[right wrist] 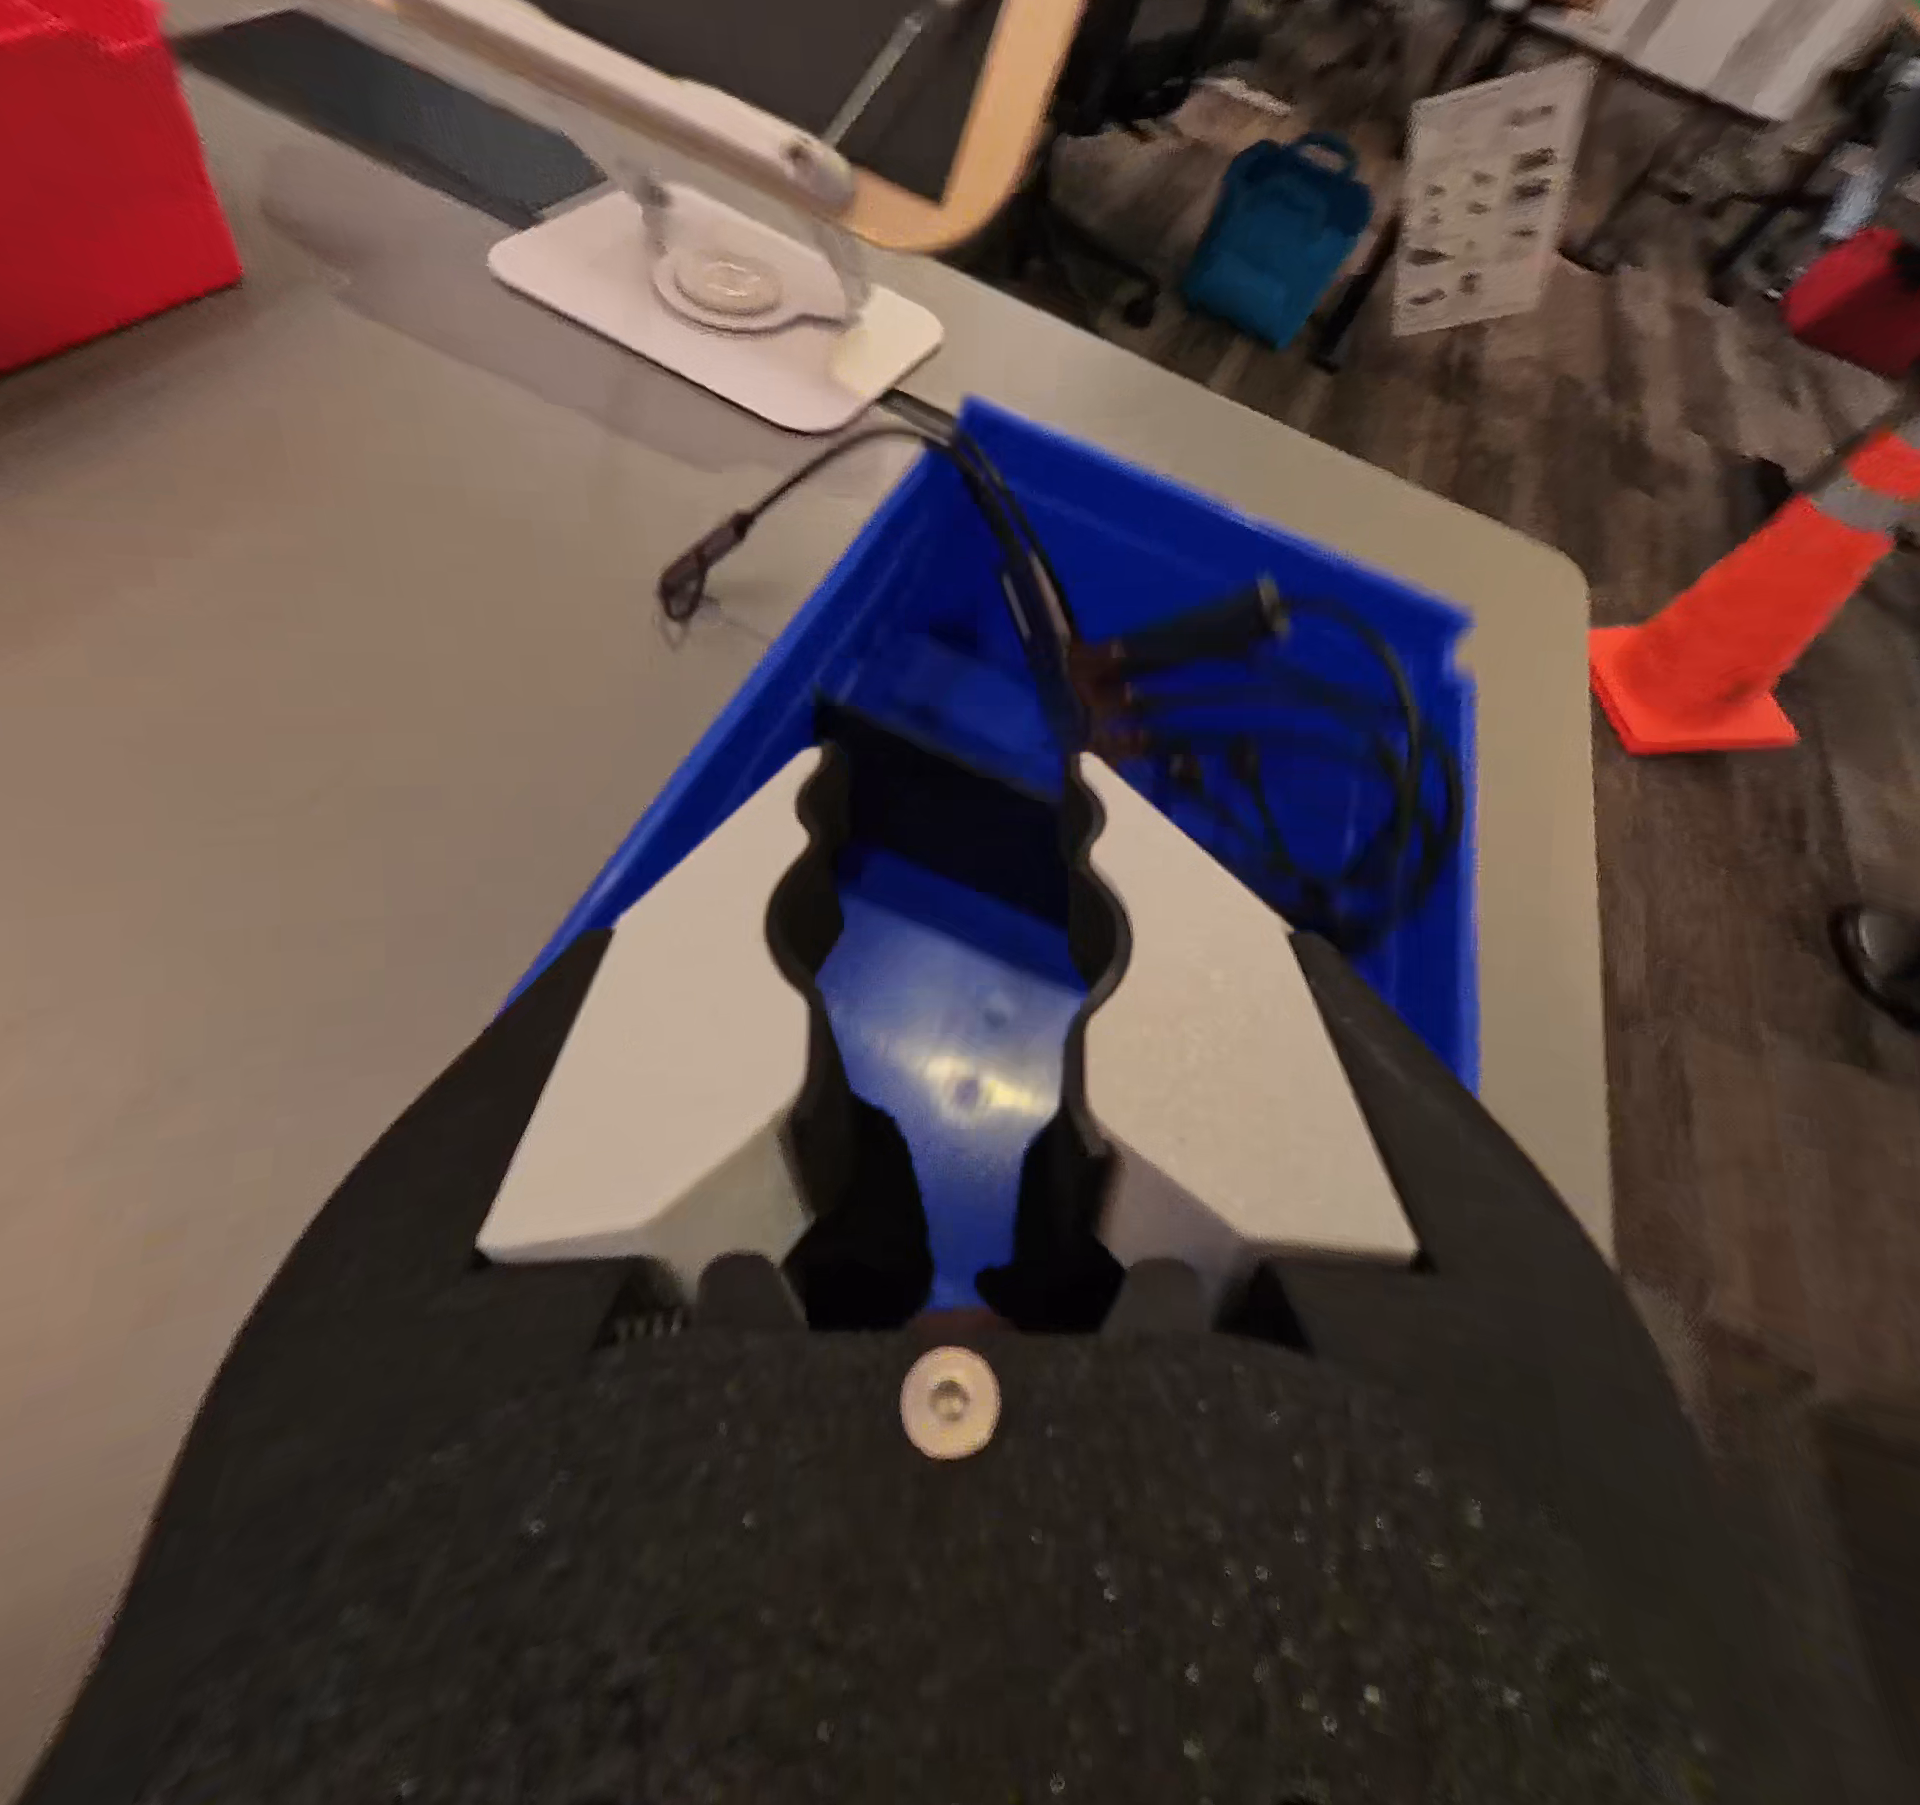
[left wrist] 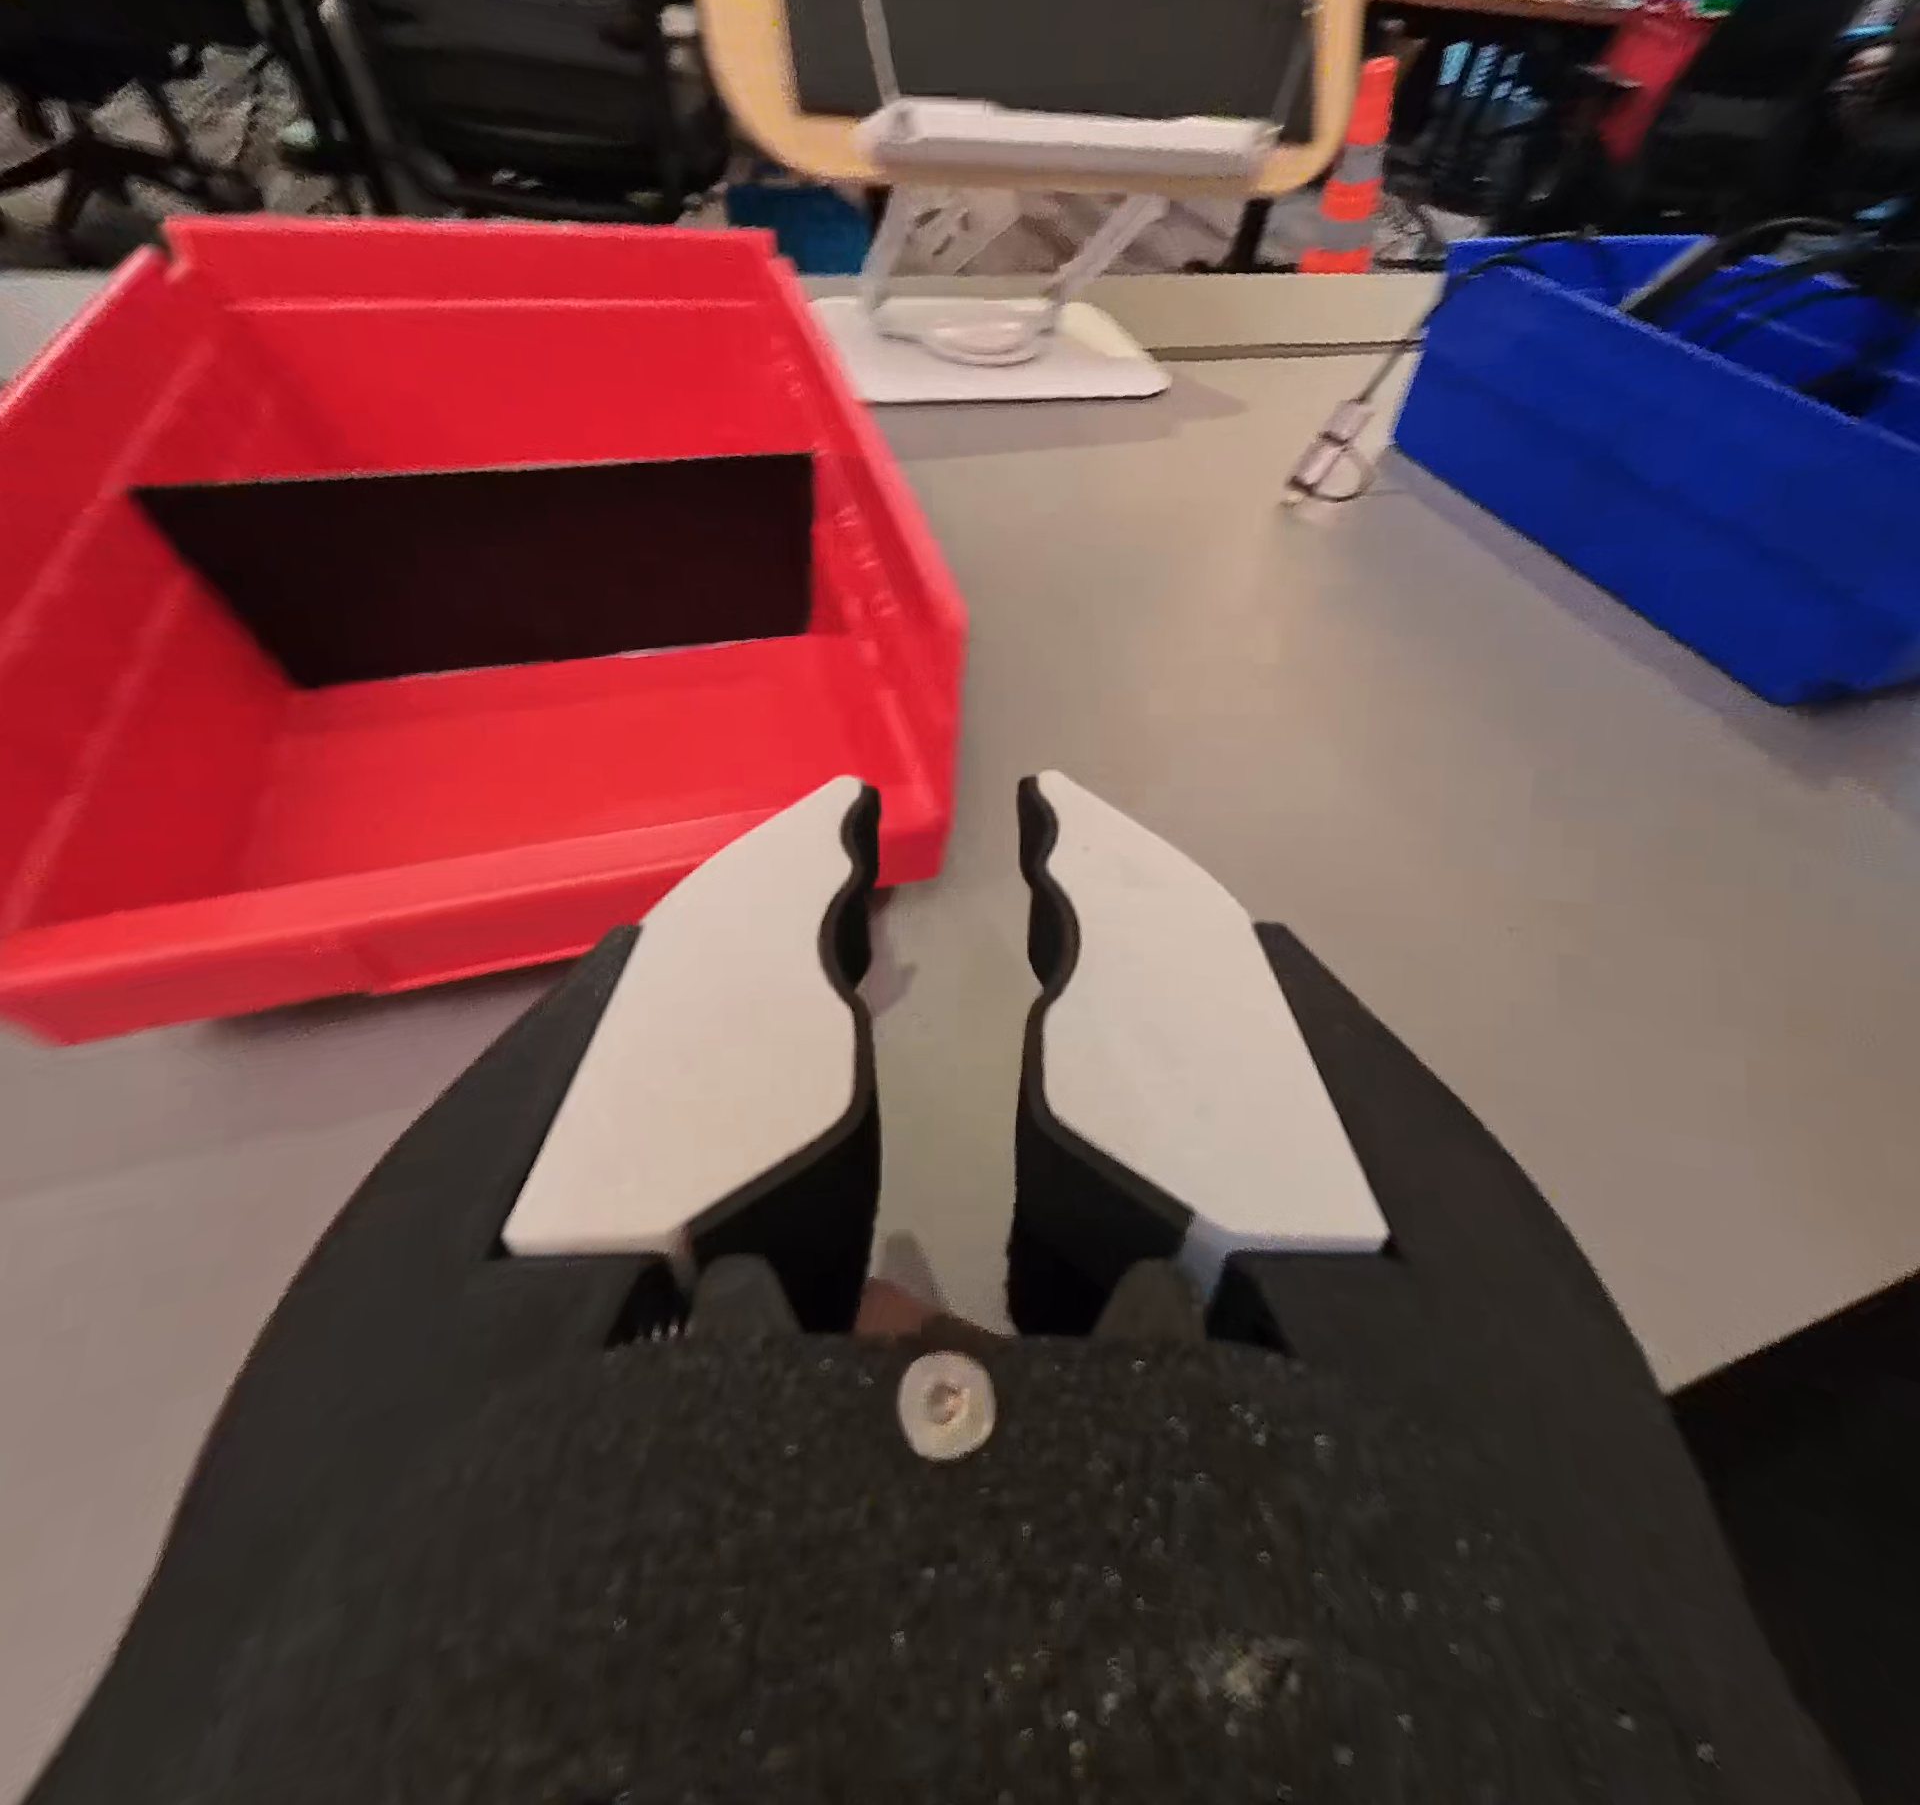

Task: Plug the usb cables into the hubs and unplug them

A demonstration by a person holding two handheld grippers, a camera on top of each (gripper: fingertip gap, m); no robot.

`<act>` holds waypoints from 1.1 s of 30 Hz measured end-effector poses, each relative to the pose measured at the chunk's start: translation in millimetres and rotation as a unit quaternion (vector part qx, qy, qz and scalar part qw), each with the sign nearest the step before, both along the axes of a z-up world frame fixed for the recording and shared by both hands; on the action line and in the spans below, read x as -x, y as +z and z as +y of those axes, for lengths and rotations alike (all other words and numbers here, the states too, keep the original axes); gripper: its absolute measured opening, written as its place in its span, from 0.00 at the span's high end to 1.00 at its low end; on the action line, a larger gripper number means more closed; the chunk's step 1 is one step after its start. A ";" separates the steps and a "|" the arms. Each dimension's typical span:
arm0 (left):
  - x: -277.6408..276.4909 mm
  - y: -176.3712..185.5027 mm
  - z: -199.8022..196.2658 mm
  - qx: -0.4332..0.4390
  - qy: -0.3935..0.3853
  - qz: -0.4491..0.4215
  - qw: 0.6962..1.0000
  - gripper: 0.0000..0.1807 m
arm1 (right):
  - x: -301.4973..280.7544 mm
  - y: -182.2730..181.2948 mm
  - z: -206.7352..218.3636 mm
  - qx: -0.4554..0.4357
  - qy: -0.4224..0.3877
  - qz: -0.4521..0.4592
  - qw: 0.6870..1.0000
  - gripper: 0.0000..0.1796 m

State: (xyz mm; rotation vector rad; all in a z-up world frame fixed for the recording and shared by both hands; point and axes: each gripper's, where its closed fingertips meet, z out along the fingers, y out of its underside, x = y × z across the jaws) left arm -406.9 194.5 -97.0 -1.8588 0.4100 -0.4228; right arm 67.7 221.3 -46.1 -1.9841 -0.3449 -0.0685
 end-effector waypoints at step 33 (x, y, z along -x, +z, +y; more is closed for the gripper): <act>33.3 -33.6 16.8 0.019 0.029 0.060 0.998 0.85 | -13.9 -75.0 -103.2 -0.053 -0.101 0.121 0.986 0.77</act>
